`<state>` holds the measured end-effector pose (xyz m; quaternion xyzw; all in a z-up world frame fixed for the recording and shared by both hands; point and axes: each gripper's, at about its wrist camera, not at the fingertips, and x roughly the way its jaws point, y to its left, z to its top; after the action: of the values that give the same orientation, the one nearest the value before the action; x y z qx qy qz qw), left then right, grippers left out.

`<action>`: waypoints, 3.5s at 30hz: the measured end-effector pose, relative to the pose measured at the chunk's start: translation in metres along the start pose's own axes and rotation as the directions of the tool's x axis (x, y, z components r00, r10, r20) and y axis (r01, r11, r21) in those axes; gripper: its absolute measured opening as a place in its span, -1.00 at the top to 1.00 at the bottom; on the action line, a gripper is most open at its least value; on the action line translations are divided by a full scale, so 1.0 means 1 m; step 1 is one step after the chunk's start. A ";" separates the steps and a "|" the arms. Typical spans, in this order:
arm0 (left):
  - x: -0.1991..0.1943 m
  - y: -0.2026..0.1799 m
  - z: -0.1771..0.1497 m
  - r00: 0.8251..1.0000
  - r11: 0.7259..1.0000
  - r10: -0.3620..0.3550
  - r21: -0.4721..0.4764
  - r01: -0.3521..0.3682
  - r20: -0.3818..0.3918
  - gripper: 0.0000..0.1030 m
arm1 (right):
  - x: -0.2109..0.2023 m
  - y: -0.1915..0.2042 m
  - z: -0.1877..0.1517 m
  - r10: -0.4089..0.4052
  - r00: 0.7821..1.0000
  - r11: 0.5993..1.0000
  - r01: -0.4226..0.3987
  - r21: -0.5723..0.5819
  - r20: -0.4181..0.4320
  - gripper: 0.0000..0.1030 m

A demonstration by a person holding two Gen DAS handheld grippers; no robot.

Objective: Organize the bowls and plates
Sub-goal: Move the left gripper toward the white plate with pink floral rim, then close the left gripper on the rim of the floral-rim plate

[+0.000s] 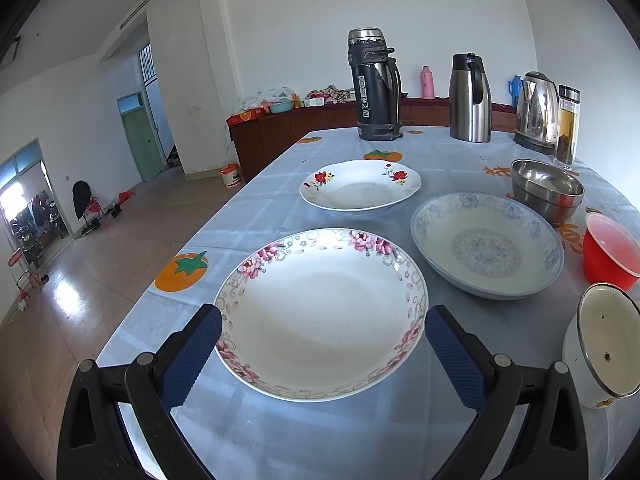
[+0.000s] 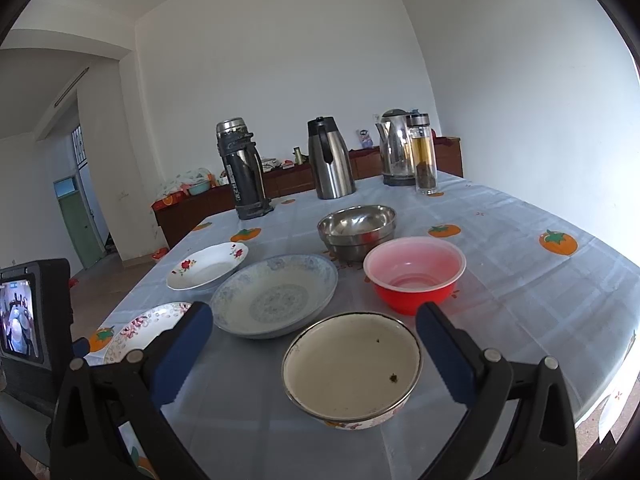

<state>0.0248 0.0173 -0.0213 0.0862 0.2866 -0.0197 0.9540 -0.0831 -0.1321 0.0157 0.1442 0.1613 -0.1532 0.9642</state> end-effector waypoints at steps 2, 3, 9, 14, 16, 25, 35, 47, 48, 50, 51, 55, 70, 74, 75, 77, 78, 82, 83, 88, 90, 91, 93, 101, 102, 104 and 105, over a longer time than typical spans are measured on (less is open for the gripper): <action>0.001 0.000 0.000 1.000 1.000 0.003 0.000 -0.003 -0.004 -0.99 | 0.000 0.000 0.000 0.001 1.000 1.000 -0.001 -0.001 -0.001 -1.00; 0.002 0.001 -0.001 1.000 1.000 0.001 -0.001 -0.001 -0.007 -0.99 | 0.000 0.001 -0.001 0.001 1.000 1.000 -0.001 -0.001 -0.002 -1.00; 0.003 0.002 -0.001 1.000 1.000 -0.005 -0.005 0.005 -0.007 -0.99 | 0.002 0.004 -0.002 0.004 1.000 1.000 -0.004 -0.008 -0.008 -1.00; 0.003 0.003 0.000 1.000 1.000 -0.006 -0.009 0.006 -0.006 -0.99 | 0.002 0.006 -0.002 0.011 1.000 1.000 -0.011 -0.011 -0.009 -1.00; 0.004 0.004 0.000 1.000 1.000 -0.006 -0.011 0.006 -0.007 -0.99 | 0.003 0.008 -0.002 0.015 1.000 1.000 -0.015 -0.016 -0.010 -1.00; 0.004 0.007 0.002 1.000 1.000 -0.008 -0.015 0.008 -0.008 -0.99 | 0.004 0.014 -0.001 0.026 1.000 0.999 -0.027 -0.026 -0.013 -1.00; 0.004 0.009 0.003 1.000 1.000 -0.011 -0.015 0.011 -0.008 -0.99 | 0.005 0.018 -0.001 0.042 0.999 0.999 -0.042 -0.035 -0.015 -1.00; 0.009 0.022 0.007 1.000 1.000 0.002 -0.024 -0.002 -0.011 -0.99 | 0.009 0.029 0.002 0.090 0.996 0.995 -0.091 -0.051 -0.014 -1.00; 0.010 0.023 0.008 1.000 1.000 0.004 -0.026 -0.004 -0.012 -0.99 | 0.010 0.031 0.003 0.097 0.995 0.994 -0.097 -0.057 -0.016 -1.00; 0.012 0.027 0.008 1.000 1.000 0.013 -0.028 -0.013 -0.014 -0.99 | 0.013 0.036 0.004 0.110 0.994 0.992 -0.111 -0.067 -0.019 -1.00; 0.013 0.029 0.009 1.000 0.999 0.017 -0.031 -0.018 -0.016 -0.99 | 0.014 0.039 0.004 0.116 0.993 0.991 -0.117 -0.071 -0.019 -0.97; 0.018 0.040 0.011 0.999 0.998 0.033 -0.050 -0.035 -0.028 -0.99 | 0.018 0.049 0.004 0.144 0.989 0.986 -0.146 -0.084 -0.025 -0.94; 0.044 0.078 0.015 0.997 0.998 0.019 -0.066 -0.024 -0.077 -0.99 | 0.057 0.074 -0.012 0.236 0.955 0.967 -0.248 -0.051 -0.180 -0.48; 0.056 0.103 0.019 0.991 0.992 -0.055 -0.123 0.040 -0.123 -0.99 | 0.067 0.081 -0.018 0.277 0.932 0.955 -0.293 -0.039 -0.233 -0.47; 0.060 0.109 0.021 0.989 0.989 -0.069 -0.138 0.050 -0.134 -0.99 | 0.072 0.083 -0.020 0.291 0.922 0.951 -0.309 -0.032 -0.257 -0.45; 0.069 0.119 0.024 0.982 0.984 -0.100 -0.161 0.074 -0.158 -0.99 | 0.083 0.087 -0.026 0.306 0.901 0.944 -0.328 -0.020 -0.308 -0.31; 0.071 0.121 0.025 0.981 0.984 -0.106 -0.162 0.079 -0.164 -0.99 | 0.088 0.089 -0.029 0.310 0.891 0.943 -0.333 -0.015 -0.331 -0.22; 0.086 0.123 0.025 0.972 0.981 -0.139 -0.161 0.109 -0.188 -0.94 | 0.106 0.096 -0.040 0.320 0.859 0.938 -0.346 0.008 -0.399 -0.10; 0.090 0.123 0.025 0.968 0.978 -0.159 -0.164 0.128 -0.193 -0.83 | 0.110 0.098 -0.042 0.323 0.854 0.937 -0.349 0.013 -0.408 -0.10; 0.109 0.116 0.023 0.939 0.967 -0.229 -0.173 0.188 -0.258 -0.20 | 0.123 0.102 -0.048 0.327 0.830 0.937 -0.348 0.039 -0.452 0.01; 0.112 0.114 0.021 0.934 0.966 -0.239 -0.166 0.200 -0.266 -0.16 | 0.131 0.101 -0.051 0.329 0.816 0.936 -0.348 0.051 -0.476 0.12; 0.113 0.112 0.021 0.933 0.966 -0.242 -0.160 0.205 -0.267 -0.15 | 0.135 0.101 -0.053 0.334 0.807 0.935 -0.349 0.062 -0.487 0.15; 0.114 0.110 0.021 0.931 0.966 -0.245 -0.145 0.213 -0.270 -0.06 | 0.137 0.101 -0.054 0.338 0.806 0.934 -0.350 0.070 -0.486 0.20; 0.116 0.102 0.018 0.918 0.960 -0.279 -0.100 0.260 -0.281 0.16 | 0.143 0.110 -0.056 0.350 0.795 0.928 -0.366 0.068 -0.496 0.41; 0.115 0.101 0.017 0.922 0.963 -0.270 -0.087 0.256 -0.278 0.16 | 0.143 0.109 -0.056 0.349 0.796 0.928 -0.366 0.067 -0.495 0.43; 0.113 0.100 0.016 0.928 0.966 -0.258 -0.072 0.248 -0.269 0.16 | 0.144 0.111 -0.057 0.345 0.799 0.929 -0.365 0.058 -0.492 0.45; 0.113 0.101 0.015 0.929 0.966 -0.258 -0.073 0.248 -0.265 0.16 | 0.144 0.111 -0.056 0.343 0.801 0.929 -0.366 0.053 -0.491 0.45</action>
<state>0.1361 0.1155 -0.0553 0.0324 0.4242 -0.1250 0.8963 0.0697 -0.0485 -0.0611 0.1846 0.3745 0.0749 0.9056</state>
